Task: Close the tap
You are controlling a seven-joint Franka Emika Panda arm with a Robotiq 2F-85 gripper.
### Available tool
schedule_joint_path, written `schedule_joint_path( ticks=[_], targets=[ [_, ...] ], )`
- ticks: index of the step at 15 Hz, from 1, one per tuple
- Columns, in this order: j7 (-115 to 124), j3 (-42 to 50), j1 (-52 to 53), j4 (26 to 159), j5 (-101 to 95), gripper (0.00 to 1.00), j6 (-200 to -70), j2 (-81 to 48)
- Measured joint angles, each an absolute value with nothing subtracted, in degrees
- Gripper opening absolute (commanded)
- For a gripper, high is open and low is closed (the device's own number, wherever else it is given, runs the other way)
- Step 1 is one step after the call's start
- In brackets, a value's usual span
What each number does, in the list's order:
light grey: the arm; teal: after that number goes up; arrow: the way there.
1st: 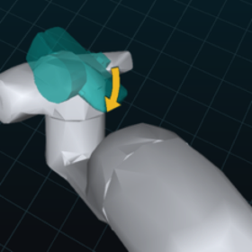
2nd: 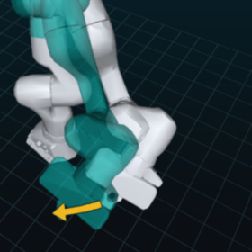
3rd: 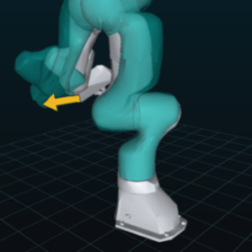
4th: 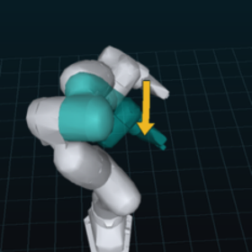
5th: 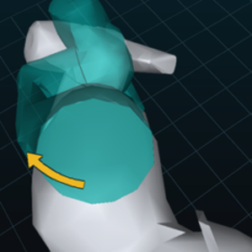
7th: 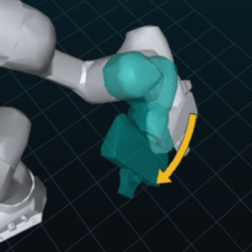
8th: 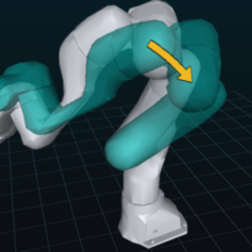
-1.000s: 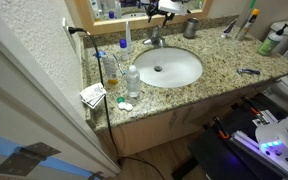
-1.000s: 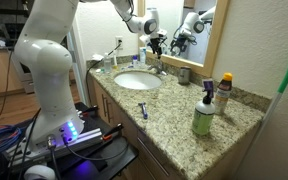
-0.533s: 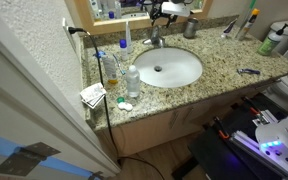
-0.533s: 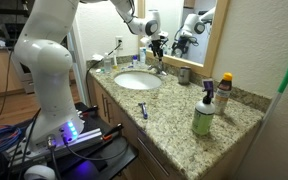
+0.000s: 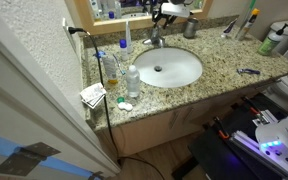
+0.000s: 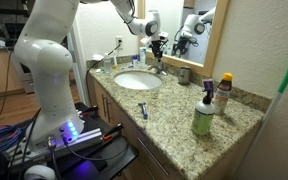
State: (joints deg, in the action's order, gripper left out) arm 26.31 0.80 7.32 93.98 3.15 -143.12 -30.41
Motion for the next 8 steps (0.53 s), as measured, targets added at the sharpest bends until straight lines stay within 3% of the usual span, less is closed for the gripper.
schedule_joint_path(
  ticks=[2, 3, 5, 6, 8],
  targets=[
    [26.33, 0.94, 7.35, 93.98, 3.15, 0.19, -143.12, -30.41],
    [26.33, 0.92, 7.45, 93.96, 3.16, 0.62, -143.12, -30.39],
    [26.33, 0.89, 7.95, 93.93, 3.14, 0.58, -143.02, -30.28],
    [26.32, 0.91, 8.19, 94.03, 2.9, 0.13, -142.95, -30.26],
    [26.25, 0.91, 8.42, 94.46, 2.84, 0.16, -142.92, -30.26]
  ],
)
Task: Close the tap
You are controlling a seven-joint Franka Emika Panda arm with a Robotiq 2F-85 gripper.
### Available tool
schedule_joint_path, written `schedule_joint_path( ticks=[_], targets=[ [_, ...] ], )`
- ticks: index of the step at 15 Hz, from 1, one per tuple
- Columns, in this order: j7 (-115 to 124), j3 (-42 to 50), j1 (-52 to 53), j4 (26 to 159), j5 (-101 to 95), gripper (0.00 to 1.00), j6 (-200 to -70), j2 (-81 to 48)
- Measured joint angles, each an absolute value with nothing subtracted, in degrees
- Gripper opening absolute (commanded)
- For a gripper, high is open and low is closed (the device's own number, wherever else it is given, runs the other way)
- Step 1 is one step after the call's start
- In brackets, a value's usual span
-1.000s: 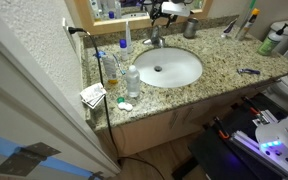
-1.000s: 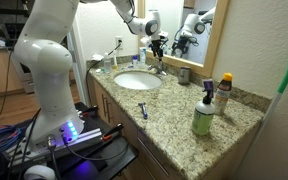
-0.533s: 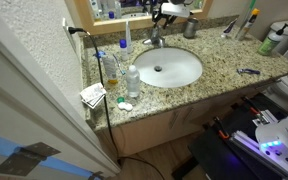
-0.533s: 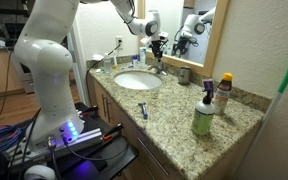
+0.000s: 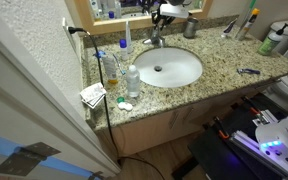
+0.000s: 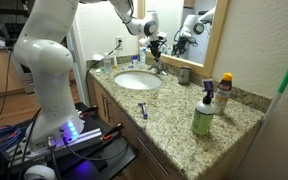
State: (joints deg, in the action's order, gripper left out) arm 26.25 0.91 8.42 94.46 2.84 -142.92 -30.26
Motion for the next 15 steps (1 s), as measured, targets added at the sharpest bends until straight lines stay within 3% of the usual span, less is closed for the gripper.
schedule_joint_path(
  ticks=[2, 3, 15],
  targets=[
    [26.25, 0.91, 8.44, 94.93, 2.84, 0.03, -142.93, -30.24],
    [26.25, 0.9, 8.5, 94.96, 2.84, 0.07, -143.0, -30.26],
    [23.22, 0.82, 8.52, 94.92, 2.82, 0.07, -139.75, -30.69]
  ],
)
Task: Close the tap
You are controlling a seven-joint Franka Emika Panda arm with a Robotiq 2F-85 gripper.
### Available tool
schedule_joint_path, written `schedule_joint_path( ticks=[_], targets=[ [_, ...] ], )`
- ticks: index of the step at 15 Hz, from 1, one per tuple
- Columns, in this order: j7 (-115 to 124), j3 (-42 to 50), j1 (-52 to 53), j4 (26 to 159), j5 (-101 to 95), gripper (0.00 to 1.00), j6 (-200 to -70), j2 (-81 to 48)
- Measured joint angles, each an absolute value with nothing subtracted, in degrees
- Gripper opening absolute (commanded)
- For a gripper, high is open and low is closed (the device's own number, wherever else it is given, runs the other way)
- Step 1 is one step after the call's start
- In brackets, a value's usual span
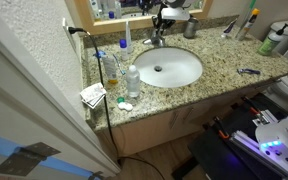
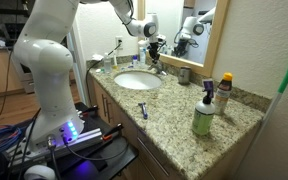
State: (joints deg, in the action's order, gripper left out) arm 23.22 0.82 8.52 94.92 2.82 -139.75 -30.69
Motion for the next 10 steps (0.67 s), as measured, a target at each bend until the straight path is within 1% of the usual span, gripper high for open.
schedule_joint_path(
  ticks=[5, 9, 10],
  targets=[
    [23.75, 1.04, 9.3, 94.77, -0.12, 0.07, -136.18, -31.19],
    [26.62, 1.72, 10.41, 94.77, -2.31, 0.07, -135.89, -31.16],
    [26.95, 1.89, 10.67, 94.77, -2.66, 0.09, -135.72, -31.12]
  ],
)
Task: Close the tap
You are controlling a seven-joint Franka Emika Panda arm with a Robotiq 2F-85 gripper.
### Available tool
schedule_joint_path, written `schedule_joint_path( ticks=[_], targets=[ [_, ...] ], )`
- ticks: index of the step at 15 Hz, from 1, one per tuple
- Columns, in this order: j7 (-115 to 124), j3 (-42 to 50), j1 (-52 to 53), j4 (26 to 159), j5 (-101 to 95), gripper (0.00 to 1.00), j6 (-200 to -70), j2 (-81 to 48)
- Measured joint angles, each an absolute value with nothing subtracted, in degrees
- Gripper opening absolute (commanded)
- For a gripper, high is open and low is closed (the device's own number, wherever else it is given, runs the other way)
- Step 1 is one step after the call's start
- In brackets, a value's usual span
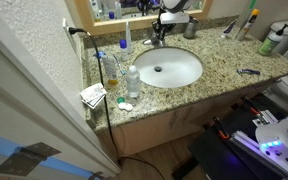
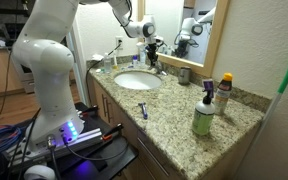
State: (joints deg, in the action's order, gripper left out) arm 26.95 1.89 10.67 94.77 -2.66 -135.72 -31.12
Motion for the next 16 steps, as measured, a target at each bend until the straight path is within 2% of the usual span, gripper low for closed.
schedule_joint_path(
  ticks=[1, 3, 9, 11, 12, 13, 16],
  targets=[
    [26.96, 1.9, 10.71, 94.77, -2.67, 0.52, -135.54, -31.05],
    [26.18, 1.85, 10.58, 94.86, -2.21, 0.56, -135.5, -30.92],
    [16.96, 0.79, 7.09, 98.78, 3.85, 0.99, -133.39, -27.45],
    [13.27, 0.09, 4.99, 100.19, 7.37, 1.0, -133.61, -25.79],
    [11.24, -0.26, 3.87, 100.81, 9.6, 0.94, -133.64, -24.96],
    [9.12, -0.72, 2.62, 101.31, 12.18, 1.0, -133.63, -24.18],
    [6.64, -1.29, 0.09, 101.35, 14.8, 1.0, -133.7, -22.61]
  ],
)
